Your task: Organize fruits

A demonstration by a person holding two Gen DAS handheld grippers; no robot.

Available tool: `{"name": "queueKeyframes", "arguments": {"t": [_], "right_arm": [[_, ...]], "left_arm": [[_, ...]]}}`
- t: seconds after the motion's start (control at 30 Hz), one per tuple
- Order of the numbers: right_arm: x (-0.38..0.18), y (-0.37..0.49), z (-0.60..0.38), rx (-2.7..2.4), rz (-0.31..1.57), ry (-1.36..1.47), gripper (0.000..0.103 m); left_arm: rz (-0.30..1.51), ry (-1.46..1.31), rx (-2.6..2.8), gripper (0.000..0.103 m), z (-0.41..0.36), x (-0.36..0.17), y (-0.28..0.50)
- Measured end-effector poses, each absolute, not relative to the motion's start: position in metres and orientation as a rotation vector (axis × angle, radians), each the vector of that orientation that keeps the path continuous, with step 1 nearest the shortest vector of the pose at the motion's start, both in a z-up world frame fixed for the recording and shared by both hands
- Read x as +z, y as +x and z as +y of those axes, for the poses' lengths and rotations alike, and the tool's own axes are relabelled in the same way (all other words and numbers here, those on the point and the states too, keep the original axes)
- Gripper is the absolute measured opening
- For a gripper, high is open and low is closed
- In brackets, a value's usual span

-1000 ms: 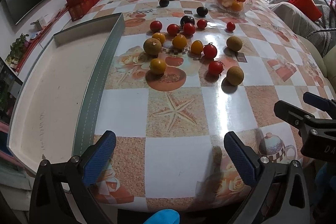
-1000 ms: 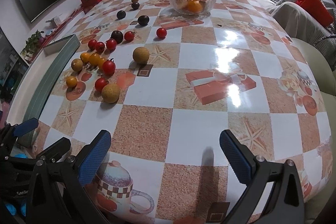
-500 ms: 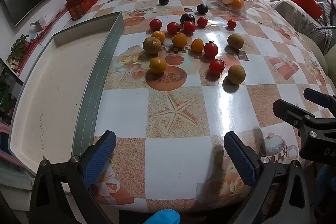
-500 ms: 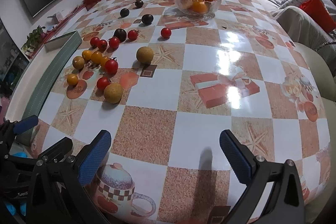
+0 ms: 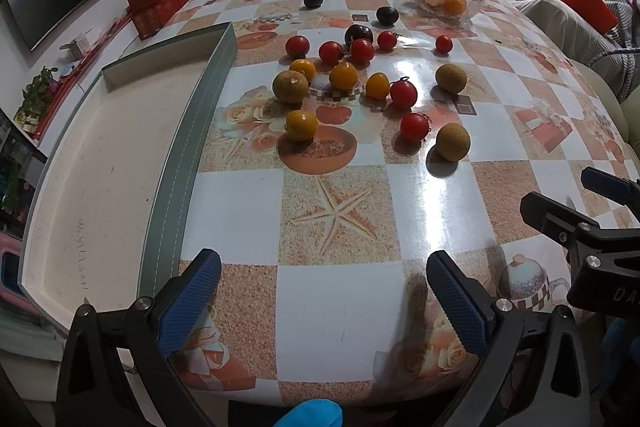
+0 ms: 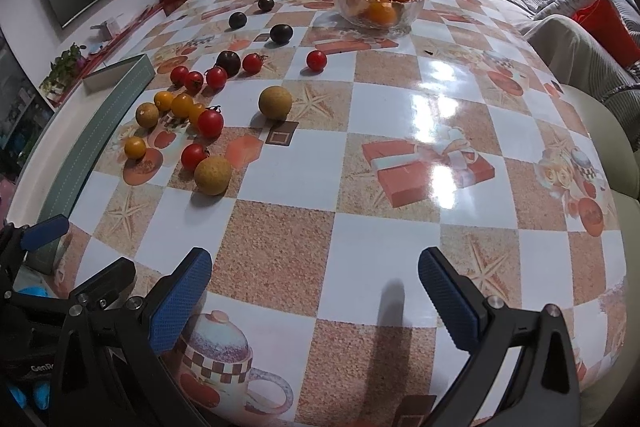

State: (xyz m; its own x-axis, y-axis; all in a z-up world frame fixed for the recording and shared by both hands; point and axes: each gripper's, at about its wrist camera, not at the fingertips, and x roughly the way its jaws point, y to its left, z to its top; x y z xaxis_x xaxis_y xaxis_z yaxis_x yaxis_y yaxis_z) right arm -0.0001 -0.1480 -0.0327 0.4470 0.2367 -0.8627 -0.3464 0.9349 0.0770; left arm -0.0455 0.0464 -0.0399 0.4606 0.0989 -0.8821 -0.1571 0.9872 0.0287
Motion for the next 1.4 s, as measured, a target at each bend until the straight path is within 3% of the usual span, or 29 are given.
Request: {"name": "queueKeyframes", "arguments": {"t": [1.4], "right_arm": [[-0.036, 0.019, -0.165, 0.349, 1.046, -0.084, 0.103]], "left_arm": [[1.1, -0.059, 0.114, 0.103, 0.049, -0.053, -0.022]]}}
